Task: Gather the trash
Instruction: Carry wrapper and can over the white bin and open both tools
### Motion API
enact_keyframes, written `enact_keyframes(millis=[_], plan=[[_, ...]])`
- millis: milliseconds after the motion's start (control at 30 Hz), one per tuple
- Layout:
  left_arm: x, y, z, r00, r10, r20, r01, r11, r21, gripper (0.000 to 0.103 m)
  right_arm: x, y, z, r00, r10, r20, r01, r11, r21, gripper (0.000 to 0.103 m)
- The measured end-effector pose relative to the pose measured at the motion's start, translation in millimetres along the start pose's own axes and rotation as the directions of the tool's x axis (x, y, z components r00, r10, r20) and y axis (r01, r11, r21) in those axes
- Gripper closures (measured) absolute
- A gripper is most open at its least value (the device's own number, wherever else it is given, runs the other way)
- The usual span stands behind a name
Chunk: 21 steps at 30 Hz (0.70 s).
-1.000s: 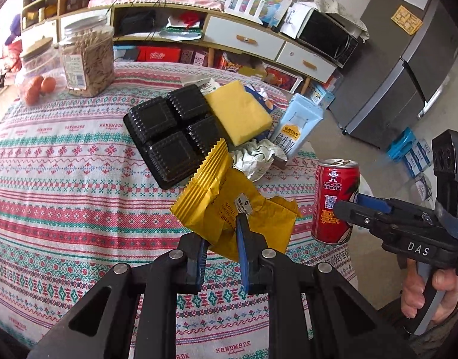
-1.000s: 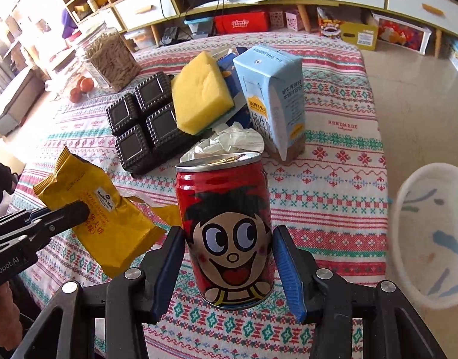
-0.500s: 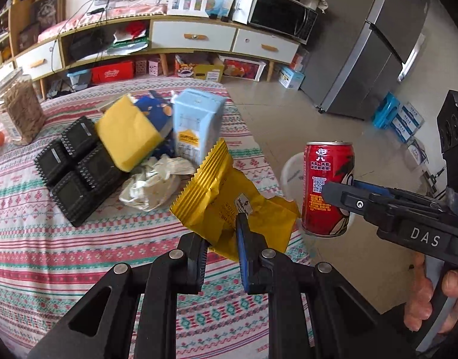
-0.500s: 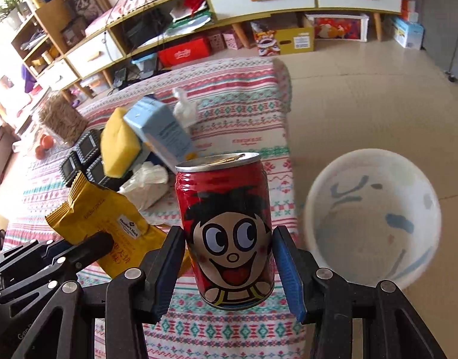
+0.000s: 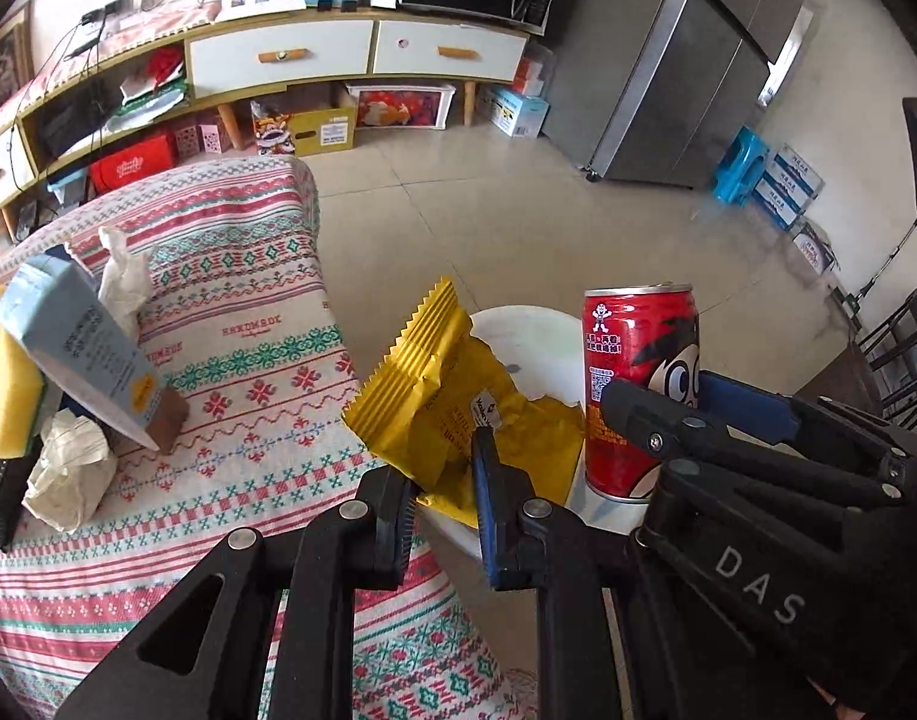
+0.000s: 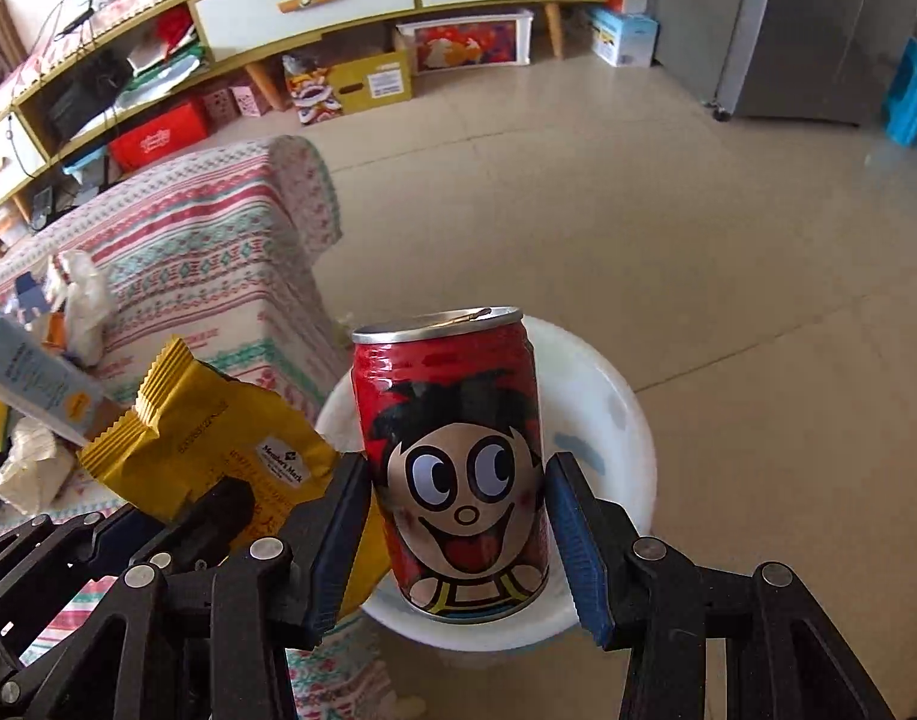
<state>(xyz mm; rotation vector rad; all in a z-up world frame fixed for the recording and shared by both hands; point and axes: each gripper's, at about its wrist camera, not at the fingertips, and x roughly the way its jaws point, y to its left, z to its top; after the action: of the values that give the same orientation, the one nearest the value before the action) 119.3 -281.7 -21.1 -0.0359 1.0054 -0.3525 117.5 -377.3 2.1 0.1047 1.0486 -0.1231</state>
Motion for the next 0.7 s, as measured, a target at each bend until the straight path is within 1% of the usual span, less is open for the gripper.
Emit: enact_keyframes(millis=[67,200,300,433,500,567,600,633,667,700], plan=[[11.4,0.1,2.9,1.0,-0.002,-0.012,0.002,1.0,-0.006,0.085,8.0,-6.4,3.0,1.0,-0.011,-0.021,0.012,1.0,0.011,0.05],[38.6,2.3,6.4,0.999,0.006,-0.049,-0.008,1.0,-0.028,0.085,25.5,-10.9,2.4,0.997,0.022,-0.08,-0.019,0.999,0.04,0.05],[62.0,6.5,11.3,0.996,0.011,-0.089,-0.015,0.999,-0.038,0.084,35.4,-12.6,3.1,0.994,0.024,-0.107,-0.018,0.998,0.062,0.05],[82.0,13.0,13.6,0.991,-0.018,-0.131,0.011,0.999,-0.054,0.081,50.5,-16.8,2.1,0.985,0.069,-0.158,-0.05,0.991,0.122,0.05],[86.8,14.0,13.3,0.99,-0.004,-0.143,-0.002,0.999,-0.041,0.078,53.8,-16.1,1.6,0.982,0.066,-0.174,-0.047,0.992,0.115,0.049],[88.8,15.9,14.1,0.989,0.003,-0.146,-0.008,0.999,-0.036,0.063,53.9,-17.0,0.5,0.979,0.079,-0.186,-0.058,0.992,0.116,0.049],[87.9,16.6,14.2,0.99,0.001,-0.14,-0.007,0.999,-0.04,0.06,53.3,-18.2,0.1,0.979,0.09,-0.185,-0.067,0.99,0.127,0.049],[85.8,17.6,13.9,0.991,-0.007,-0.131,0.001,0.999,-0.044,0.051,51.0,-19.7,0.2,0.979,0.097,-0.177,-0.074,0.988,0.135,0.049],[84.0,18.1,14.5,0.992,-0.014,-0.123,0.009,0.999,-0.044,0.044,47.8,-21.3,0.6,0.981,0.099,-0.167,-0.076,0.987,0.14,0.048],[81.2,19.3,14.6,0.993,-0.015,-0.114,0.011,0.999,-0.04,0.043,45.4,-22.3,1.4,0.982,0.099,-0.158,-0.076,0.986,0.146,0.048]])
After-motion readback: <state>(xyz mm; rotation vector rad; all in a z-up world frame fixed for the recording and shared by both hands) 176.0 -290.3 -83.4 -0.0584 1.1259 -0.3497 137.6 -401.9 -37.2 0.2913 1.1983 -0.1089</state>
